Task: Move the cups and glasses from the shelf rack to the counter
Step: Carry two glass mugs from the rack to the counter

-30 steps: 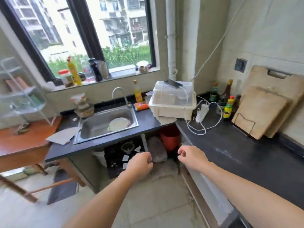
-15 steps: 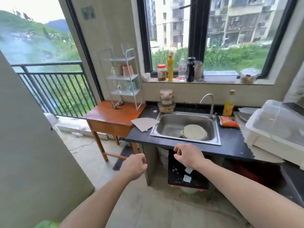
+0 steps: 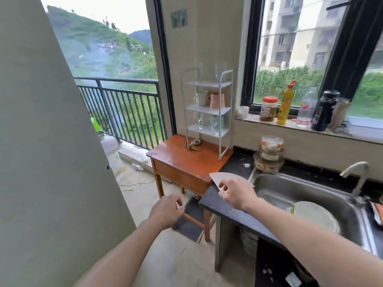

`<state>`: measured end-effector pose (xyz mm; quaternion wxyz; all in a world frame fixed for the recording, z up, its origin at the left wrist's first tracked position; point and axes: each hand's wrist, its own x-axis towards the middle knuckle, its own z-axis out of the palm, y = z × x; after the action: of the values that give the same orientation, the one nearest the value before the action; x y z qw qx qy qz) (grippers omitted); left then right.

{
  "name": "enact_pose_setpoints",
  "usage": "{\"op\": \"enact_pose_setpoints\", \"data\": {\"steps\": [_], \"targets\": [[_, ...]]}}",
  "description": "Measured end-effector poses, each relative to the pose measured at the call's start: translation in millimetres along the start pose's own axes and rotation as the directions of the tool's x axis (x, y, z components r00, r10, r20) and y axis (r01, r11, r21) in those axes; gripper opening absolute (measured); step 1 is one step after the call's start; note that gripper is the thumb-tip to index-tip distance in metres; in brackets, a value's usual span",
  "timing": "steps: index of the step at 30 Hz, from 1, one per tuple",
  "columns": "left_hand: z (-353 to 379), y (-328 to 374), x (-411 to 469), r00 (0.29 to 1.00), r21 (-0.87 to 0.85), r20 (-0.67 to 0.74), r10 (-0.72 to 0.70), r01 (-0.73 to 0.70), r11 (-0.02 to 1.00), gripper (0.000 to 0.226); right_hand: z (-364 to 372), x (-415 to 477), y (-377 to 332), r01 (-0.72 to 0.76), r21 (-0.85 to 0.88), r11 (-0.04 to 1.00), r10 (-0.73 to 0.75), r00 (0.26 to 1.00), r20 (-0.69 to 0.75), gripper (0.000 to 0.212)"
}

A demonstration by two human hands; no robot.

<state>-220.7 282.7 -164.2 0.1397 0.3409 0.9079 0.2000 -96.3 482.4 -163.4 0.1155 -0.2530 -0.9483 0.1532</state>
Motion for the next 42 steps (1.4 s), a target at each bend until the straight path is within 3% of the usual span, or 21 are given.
{"op": "enact_pose_setpoints", "data": {"steps": [8,23,28,32,38,42], "targets": [[-57.0,-57.5,146.4,0.994,0.035,-0.026,0.103,-0.102,0.994,0.005,28.0,141.5,-41.6,-0.061,0.018,0.998,0.061,0.998,0.034,0.03],[-126.0,-37.2,394.5,0.954,-0.052,-0.044,0.297,-0.299,0.953,0.007,-6.9,357.4,-23.8,-0.105,0.054,0.993,0.114,0.972,-0.206,0.031],[-149.1,-4.8,485.9,0.946,-0.12,-0.116,0.303,-0.316,0.941,0.008,-33.0,450.5,-7.2,-0.063,0.14,0.988,0.113,0.917,-0.384,0.029],[-182.6,28.5,552.7,0.917,-0.243,-0.261,0.302,-0.366,0.899,0.01,-66.6,520.9,-4.8,-0.023,0.237,0.971,0.146,0.844,-0.516,0.03],[-226.4,74.7,634.3,0.89,-0.43,-0.34,0.304,-0.435,0.791,0.007,-97.3,598.6,1.7,-0.079,0.434,0.898,0.328,0.777,-0.537,0.041],[-243.2,107.2,688.9,0.883,-0.556,-0.349,0.314,-0.465,0.689,0.015,-104.3,638.5,9.9,-0.12,0.458,0.881,0.385,0.745,-0.544,0.042]]}}
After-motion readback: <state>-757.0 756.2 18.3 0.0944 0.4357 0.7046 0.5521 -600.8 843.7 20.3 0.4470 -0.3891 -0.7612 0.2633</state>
